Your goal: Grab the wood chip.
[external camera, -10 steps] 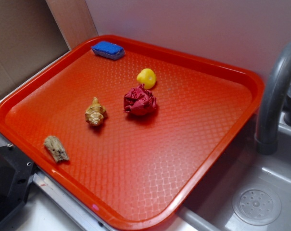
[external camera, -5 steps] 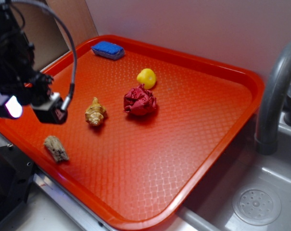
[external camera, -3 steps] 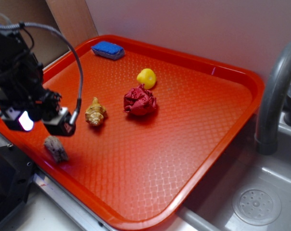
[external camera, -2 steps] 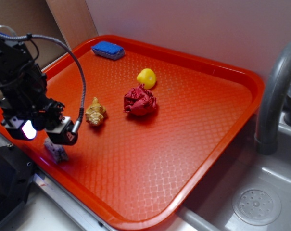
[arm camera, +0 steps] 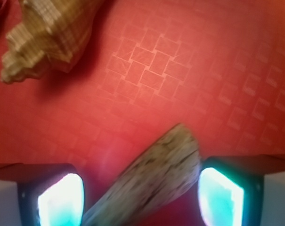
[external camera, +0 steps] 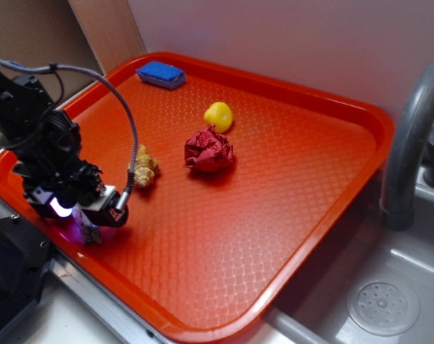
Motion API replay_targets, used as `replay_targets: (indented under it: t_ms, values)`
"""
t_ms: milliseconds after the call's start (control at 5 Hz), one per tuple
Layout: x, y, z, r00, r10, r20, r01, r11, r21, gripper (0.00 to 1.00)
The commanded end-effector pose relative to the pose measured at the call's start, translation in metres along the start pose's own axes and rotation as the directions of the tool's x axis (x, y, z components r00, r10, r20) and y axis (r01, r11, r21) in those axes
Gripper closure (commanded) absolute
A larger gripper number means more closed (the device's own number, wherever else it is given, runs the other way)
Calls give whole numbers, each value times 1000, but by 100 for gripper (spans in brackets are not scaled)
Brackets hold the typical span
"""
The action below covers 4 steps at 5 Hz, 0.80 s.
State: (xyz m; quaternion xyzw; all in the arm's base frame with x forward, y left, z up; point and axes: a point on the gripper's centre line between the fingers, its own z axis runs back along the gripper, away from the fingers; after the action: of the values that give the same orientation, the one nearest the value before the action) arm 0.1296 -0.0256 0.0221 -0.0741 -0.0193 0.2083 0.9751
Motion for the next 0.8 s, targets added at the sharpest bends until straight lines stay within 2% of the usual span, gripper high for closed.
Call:
replay_targets:
  t_ms: [0,200,600]
  values:
    - [6,-15,-13,1000,-27,-7,27,998,49,0]
    - [0,-21,-15,996,-89,27,86,991,102,100]
    - [-1,-18,-16,995,-93,29,89,989,115,100]
